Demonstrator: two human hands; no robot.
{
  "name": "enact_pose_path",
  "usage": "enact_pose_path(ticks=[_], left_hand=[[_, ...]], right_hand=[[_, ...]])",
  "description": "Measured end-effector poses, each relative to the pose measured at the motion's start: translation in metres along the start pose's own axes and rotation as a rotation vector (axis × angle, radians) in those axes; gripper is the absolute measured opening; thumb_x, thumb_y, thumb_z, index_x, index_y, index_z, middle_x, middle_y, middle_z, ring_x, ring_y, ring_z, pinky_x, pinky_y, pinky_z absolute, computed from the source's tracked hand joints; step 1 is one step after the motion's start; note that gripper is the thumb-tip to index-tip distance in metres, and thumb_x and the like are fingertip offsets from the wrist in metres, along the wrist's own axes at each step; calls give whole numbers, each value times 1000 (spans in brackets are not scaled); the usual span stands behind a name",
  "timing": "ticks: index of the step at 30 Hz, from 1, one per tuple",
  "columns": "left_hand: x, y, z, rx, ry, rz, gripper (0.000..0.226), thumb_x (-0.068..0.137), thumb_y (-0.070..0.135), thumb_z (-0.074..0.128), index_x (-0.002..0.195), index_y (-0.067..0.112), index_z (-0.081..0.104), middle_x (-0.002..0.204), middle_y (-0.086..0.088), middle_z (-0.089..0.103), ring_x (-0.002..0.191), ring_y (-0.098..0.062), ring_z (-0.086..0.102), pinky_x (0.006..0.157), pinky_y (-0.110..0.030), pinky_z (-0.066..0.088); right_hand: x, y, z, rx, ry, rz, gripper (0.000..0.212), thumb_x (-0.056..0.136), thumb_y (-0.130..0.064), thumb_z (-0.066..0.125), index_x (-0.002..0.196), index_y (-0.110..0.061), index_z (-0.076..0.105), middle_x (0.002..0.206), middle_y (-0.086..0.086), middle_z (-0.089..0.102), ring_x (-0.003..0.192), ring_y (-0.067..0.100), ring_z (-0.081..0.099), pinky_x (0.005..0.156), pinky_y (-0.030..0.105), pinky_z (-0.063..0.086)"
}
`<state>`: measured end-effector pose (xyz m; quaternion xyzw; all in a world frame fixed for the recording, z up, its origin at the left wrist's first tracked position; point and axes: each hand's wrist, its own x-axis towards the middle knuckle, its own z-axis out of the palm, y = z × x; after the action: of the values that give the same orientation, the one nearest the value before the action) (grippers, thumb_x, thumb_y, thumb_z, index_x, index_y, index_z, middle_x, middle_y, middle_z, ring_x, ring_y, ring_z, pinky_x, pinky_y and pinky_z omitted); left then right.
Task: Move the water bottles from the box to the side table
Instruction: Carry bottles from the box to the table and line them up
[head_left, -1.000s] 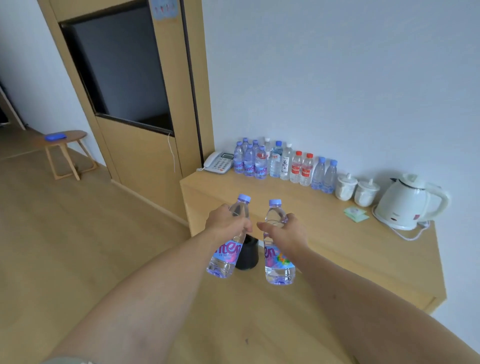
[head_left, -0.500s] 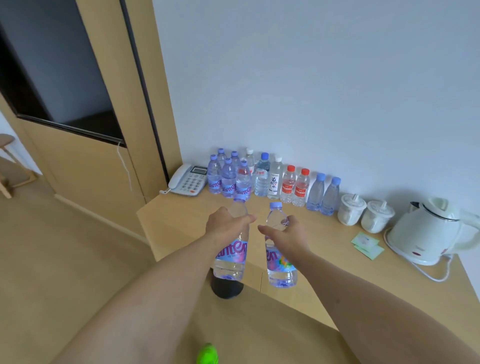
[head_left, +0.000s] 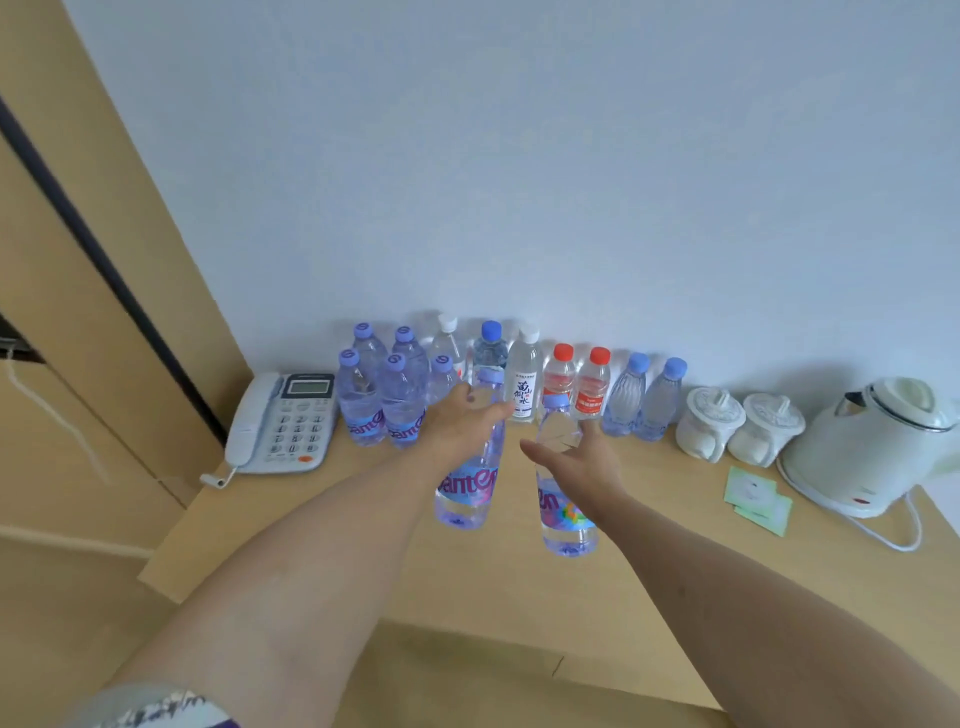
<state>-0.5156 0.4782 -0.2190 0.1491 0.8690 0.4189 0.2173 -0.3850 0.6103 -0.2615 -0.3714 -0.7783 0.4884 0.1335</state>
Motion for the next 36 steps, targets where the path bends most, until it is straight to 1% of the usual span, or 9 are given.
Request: enact_pose_path(ticks=[3, 6, 11, 15, 21, 25, 28, 33, 36], left_hand=[[25, -2, 1, -43, -56, 35, 54, 82, 56, 76, 126, 31, 57, 131, 9, 63, 118, -18, 59, 90, -31, 42], [45, -3, 8, -50, -78, 52, 38, 82, 50, 80, 112, 37, 62, 115, 10, 67, 109, -15, 62, 91, -29, 47], [69, 5, 19, 88, -60, 76, 60, 78, 52, 80, 129, 27, 59, 122, 4, 66, 117, -21, 59, 101, -38, 50], [87, 17, 25, 212, -46, 53, 63, 77, 54, 80, 121, 17, 54, 115, 0, 59, 113, -25, 57, 90, -36, 48], [109, 25, 30, 278, 7, 71, 54, 77, 45, 83, 102, 12, 50, 108, -8, 60, 103, -28, 59, 79, -36, 48], [117, 27, 32, 347, 77, 106, 48, 73, 38, 87, 74, 11, 47, 75, -1, 51, 73, -22, 54, 53, -30, 36], [121, 24, 33, 409, 89, 120, 49, 71, 36, 87, 66, 13, 43, 67, 0, 48, 57, -13, 46, 46, -27, 32], [127, 24, 32, 432, 96, 116, 48, 72, 38, 85, 66, 15, 44, 67, 0, 49, 56, -11, 45, 46, -28, 32], [129, 24, 28, 455, 110, 121, 46, 72, 38, 83, 66, 16, 44, 68, 2, 48, 58, -15, 47, 47, -28, 30]], right_hand=[[16, 2, 5, 3, 8, 25, 90, 72, -58, 83, 143, -17, 42, 119, 5, 67, 111, 28, 62, 95, 44, 50], [35, 1, 8, -4, 10, 38, 79, 75, -48, 84, 137, -18, 45, 107, 3, 70, 102, 25, 65, 86, 40, 50], [70, -3, 4, -38, -63, 27, 78, 73, -40, 88, 138, -22, 50, 114, -1, 69, 106, 20, 65, 92, 39, 52], [89, -5, -1, -157, -78, -43, 74, 65, -43, 93, 130, -28, 60, 97, -15, 63, 98, 17, 61, 65, 21, 41], [113, -7, -4, -240, -100, -51, 81, 63, -40, 95, 136, -31, 60, 108, -8, 69, 103, 19, 62, 79, 31, 49], [124, -8, -3, -181, -136, -6, 79, 65, -23, 96, 136, -21, 61, 117, 1, 70, 109, 25, 62, 90, 39, 54], [131, -13, 1, -149, -210, -19, 76, 67, -4, 91, 136, -16, 62, 118, 4, 70, 111, 27, 63, 93, 41, 54], [144, -21, 10, -250, -233, -55, 59, 70, 11, 75, 122, -12, 64, 106, 7, 71, 102, 30, 66, 78, 38, 56], [148, -24, 16, -332, -243, -72, 50, 67, -9, 87, 109, -13, 59, 100, 5, 66, 94, 27, 64, 77, 40, 56]])
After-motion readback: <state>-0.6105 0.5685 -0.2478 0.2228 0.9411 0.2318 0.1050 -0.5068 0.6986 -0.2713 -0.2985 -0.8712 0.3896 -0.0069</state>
